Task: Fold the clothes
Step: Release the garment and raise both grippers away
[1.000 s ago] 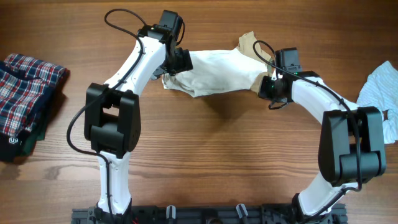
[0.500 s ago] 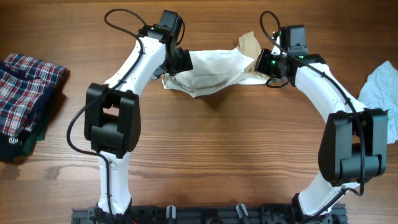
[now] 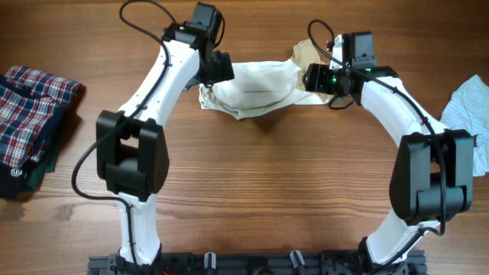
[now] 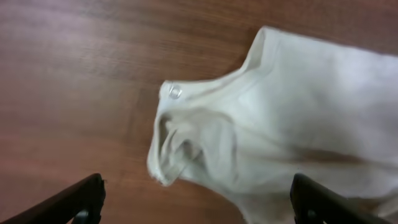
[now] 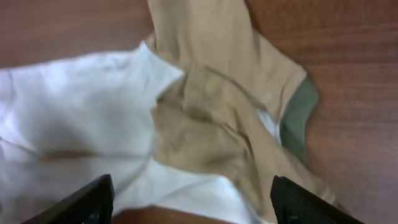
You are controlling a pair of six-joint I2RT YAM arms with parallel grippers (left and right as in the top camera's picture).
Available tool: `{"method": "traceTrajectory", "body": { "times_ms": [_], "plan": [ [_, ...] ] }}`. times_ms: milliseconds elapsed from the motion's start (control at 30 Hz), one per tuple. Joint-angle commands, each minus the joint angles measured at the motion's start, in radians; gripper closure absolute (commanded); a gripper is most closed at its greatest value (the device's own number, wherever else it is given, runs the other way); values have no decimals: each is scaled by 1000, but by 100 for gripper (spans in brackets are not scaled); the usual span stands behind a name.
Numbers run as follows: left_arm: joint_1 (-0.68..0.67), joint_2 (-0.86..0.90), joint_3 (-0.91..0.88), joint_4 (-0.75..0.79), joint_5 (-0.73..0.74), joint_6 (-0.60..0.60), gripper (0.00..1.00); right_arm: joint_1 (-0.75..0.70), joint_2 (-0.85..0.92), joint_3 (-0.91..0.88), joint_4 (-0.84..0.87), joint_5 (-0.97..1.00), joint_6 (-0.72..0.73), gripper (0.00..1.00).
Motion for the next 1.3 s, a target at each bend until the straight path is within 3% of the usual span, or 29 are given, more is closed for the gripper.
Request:
{"method": "traceTrajectory", "body": {
  "times_ms": [0,167,300,367,400,567,733,933,1067,1267],
  "plan": [
    [0,-18,10,-55,-13,-42,5,1,10,13,-3,45,-84,19],
    [0,2,3,-55,38,-67,18,1,14,14,116,35,-99,19],
    [0,34,-6,-20,39,-63,9,1,25,36,167,40,-124,21],
    [2,36,-4,89,77,52,12,1,29,80,184,48,-125,24],
    [10,36,5,121,151,130,13,1,29,109,177,48,-124,25],
    [105,36,47,217,306,154,18,1,83,422,-72,109,-111,30],
    [69,38,47,444,274,248,19,4,218,467,-37,116,-106,30],
    [32,142,47,537,232,305,20,35,343,467,81,121,-154,30],
    [38,212,47,631,192,306,21,70,419,467,131,242,-203,30],
    [41,264,47,692,187,383,22,73,472,467,179,254,-176,30]
  ]
}}
